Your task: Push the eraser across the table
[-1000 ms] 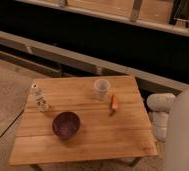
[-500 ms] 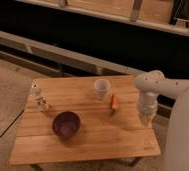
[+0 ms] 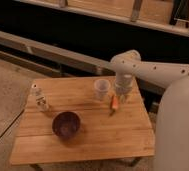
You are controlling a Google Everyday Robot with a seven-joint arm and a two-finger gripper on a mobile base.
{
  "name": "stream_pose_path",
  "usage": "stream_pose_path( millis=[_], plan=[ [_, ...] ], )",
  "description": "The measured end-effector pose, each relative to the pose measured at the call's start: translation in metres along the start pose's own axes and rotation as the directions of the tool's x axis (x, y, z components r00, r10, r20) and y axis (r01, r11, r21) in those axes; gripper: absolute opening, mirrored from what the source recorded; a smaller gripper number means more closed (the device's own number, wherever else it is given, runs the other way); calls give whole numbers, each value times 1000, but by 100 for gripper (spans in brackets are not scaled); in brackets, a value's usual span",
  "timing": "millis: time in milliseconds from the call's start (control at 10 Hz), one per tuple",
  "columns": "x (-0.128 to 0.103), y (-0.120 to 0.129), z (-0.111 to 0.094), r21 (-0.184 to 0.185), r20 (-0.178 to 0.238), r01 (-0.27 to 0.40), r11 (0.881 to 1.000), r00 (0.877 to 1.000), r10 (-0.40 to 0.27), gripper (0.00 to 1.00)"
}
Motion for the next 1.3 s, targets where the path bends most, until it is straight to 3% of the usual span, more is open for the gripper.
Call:
stream_pose_path(
  millis=[200,400,500,800,1300],
  plan=[
    [-13,9,-9,8,8,92,996,996,-92,22],
    [-13,7,-10,10,8,95,995,995,-95,40],
    [-14,8,-10,10,9,95,995,995,-95,55],
    [-13,7,-9,10,7,94,995,996,-95,79],
    [-13,7,-9,10,7,94,996,996,-94,80]
  ],
)
